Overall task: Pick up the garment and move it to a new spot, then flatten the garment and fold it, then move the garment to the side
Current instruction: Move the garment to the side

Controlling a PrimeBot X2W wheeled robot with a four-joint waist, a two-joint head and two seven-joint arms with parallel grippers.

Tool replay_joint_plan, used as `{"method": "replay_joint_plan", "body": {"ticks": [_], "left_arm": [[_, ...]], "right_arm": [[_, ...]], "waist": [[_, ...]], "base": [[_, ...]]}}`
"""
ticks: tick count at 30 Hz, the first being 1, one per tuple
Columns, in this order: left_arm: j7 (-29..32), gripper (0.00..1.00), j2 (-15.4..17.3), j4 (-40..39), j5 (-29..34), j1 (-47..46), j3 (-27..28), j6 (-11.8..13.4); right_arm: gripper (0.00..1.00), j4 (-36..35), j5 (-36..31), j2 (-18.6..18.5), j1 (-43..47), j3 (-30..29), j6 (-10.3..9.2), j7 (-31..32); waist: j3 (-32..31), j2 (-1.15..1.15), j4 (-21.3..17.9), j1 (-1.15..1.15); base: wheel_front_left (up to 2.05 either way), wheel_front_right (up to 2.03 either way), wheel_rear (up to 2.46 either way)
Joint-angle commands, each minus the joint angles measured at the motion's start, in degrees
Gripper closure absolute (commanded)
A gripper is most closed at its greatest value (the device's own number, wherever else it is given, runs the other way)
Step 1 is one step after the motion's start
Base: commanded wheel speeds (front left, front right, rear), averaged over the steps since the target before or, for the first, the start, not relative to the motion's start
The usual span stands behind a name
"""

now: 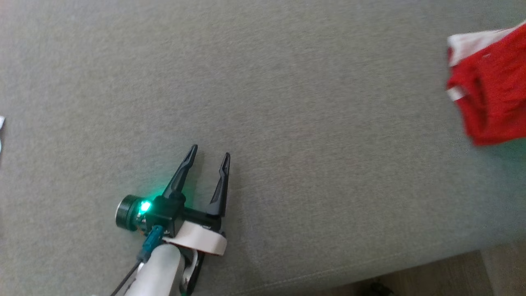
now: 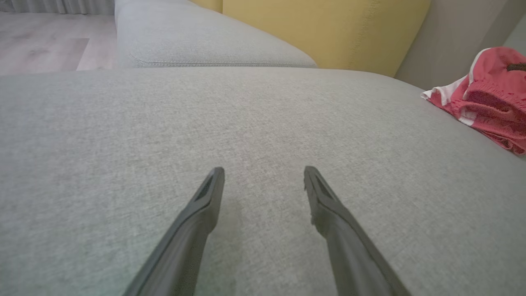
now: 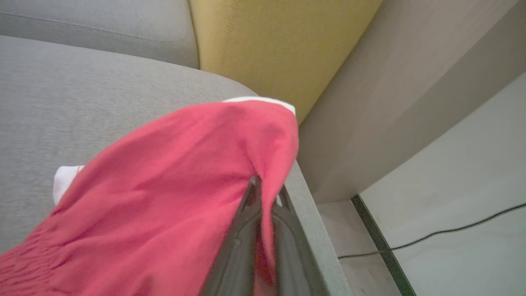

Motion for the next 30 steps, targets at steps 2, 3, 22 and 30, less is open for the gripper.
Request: {"method": "replay_joint_plan", "body": {"ticks": [2,3,22,30], "left_arm": [[-0.29,0.0,0.17,-1.88,0.32,-1.56,1.72,-0.05],[-0.29,0.0,0.17,-1.93,0.28,-1.58,1.75,0.03],[-0.29,0.0,0.17,-2.03,-1.06,1.24,7.41,3.8],[-0.29,0.0,0.17,-1.41,-0.82,4.02,10.82,4.95]], "right_arm": [[1.0,-0.34,-2.21,-3.13,-1.77,-1.68,0.21,-0.5],[1.0,0.06,-3.02,-3.5,-2.18,-2.66,0.21,-0.54],[0.0,-27.14,2.07,19.27,12.03,-4.05,0.21,-3.41],[0.0,-30.61,4.94,22.92,24.27,0.85,0.21,-3.42]], "waist": [[1.53,0.0,1.61,-0.01],[1.59,0.0,1.7,-0.01],[-7.02,0.0,4.82,-0.01],[-11.33,0.0,7.6,-0.01]], "base": [[0.0,0.0,0.0],[0.0,0.0,0.0],[0.0,0.0,0.0],[0.0,0.0,0.0]]}}
